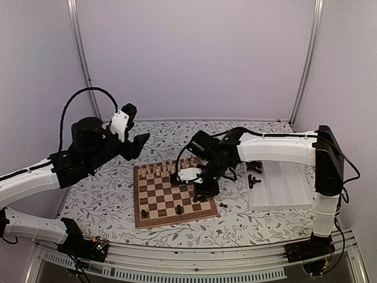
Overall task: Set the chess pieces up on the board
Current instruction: Place the chess piece on the chessboard, then pick up the chess piece at the center of the board.
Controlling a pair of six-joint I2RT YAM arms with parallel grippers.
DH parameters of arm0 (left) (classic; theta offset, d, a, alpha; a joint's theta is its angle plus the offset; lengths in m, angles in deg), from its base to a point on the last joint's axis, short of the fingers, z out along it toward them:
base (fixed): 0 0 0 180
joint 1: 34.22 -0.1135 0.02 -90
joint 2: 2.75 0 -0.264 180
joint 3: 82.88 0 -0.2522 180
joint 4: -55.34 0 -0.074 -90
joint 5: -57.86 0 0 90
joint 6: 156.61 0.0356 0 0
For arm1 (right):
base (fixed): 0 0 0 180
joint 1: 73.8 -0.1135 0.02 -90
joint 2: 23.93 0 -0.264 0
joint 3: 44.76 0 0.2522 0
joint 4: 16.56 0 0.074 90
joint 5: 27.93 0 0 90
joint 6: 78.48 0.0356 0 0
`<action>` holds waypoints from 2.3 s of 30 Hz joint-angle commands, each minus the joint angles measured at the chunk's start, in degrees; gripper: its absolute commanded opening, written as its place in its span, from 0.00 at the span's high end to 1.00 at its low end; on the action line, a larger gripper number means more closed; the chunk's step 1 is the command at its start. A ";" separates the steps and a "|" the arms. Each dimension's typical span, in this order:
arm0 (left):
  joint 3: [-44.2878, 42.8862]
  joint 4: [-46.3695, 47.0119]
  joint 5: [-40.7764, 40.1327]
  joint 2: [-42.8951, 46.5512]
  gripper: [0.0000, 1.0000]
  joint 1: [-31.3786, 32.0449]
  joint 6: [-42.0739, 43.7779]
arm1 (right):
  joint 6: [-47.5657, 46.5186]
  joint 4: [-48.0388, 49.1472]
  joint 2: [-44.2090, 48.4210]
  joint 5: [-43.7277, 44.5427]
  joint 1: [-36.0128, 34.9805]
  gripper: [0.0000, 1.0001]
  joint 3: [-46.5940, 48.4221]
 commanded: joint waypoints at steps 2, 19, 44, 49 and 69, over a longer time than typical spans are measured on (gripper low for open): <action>-1.54 -0.98 1.41 -1.16 0.31 -0.13 -0.04 | -0.90 10.04 15.26 3.44 1.99 0.58 -14.43; -2.31 -2.29 1.79 -2.43 0.31 -0.13 0.20 | 1.30 26.02 22.25 0.64 6.73 0.68 -39.15; -3.03 -3.24 3.30 -2.91 0.32 -0.05 -0.09 | 2.44 24.69 15.71 1.29 8.28 0.78 -39.62; -3.01 -3.06 4.53 -3.52 0.31 -0.05 -1.24 | 2.31 24.66 15.89 0.38 8.63 0.88 -39.80; -12.68 4.09 32.23 -28.02 0.49 7.14 -35.56 | -0.50 14.46 29.60 -4.83 8.73 0.94 -24.44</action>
